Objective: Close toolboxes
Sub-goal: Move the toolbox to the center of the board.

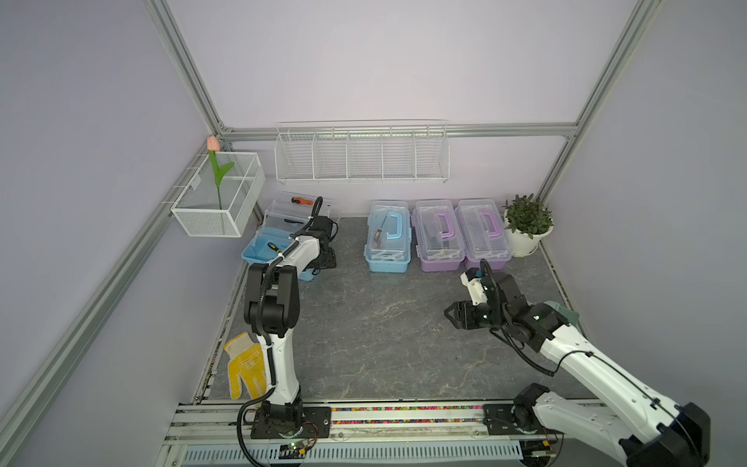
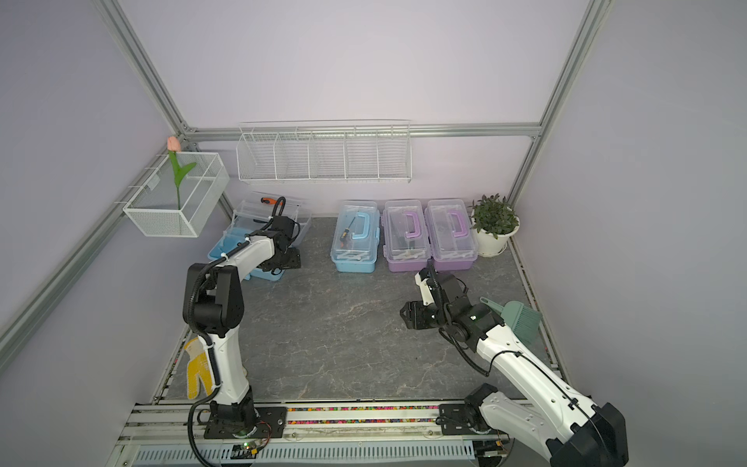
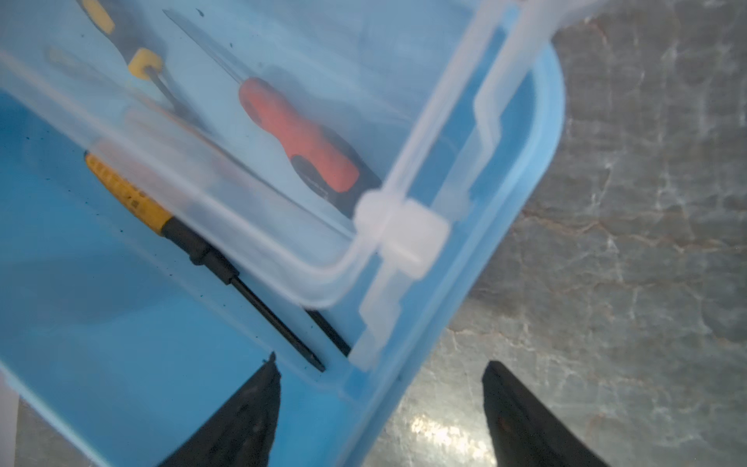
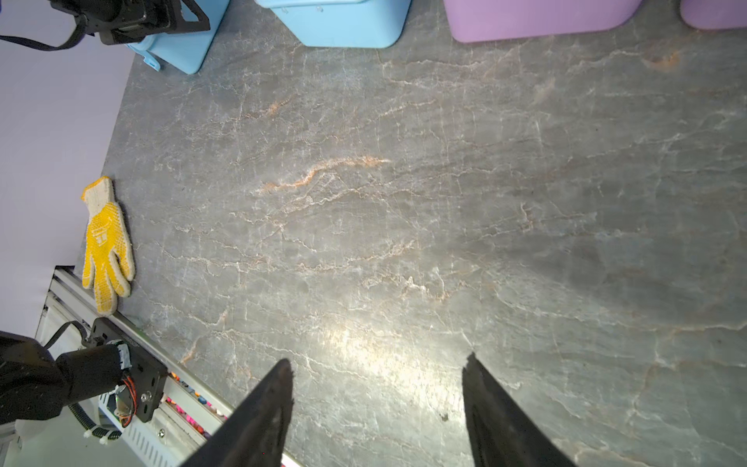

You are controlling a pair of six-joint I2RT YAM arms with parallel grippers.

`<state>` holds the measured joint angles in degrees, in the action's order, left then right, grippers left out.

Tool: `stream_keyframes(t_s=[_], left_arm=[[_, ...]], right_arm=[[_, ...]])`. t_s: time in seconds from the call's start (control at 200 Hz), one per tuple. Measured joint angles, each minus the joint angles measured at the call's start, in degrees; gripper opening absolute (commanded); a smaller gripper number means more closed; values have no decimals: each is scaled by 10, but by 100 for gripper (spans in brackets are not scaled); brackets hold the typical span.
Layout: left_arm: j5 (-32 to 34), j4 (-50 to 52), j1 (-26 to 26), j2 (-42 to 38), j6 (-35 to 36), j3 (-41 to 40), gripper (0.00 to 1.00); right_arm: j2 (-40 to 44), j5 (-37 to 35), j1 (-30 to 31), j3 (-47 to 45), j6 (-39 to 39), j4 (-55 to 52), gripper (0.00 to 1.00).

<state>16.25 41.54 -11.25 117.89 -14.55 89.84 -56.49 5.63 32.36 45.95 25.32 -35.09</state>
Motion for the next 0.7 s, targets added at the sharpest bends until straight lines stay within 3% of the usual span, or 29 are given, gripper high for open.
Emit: stream_keyframes(t_s=[0.325,0.7], left_arm=[[-90,-36,-25,-110,-4,-150,83],[-153,-49,-189,-188,-96,-275,84]], right_arm=[[14,17,-1,-38,6,-7,68],[37,30,-19,-56,10,-24,68]])
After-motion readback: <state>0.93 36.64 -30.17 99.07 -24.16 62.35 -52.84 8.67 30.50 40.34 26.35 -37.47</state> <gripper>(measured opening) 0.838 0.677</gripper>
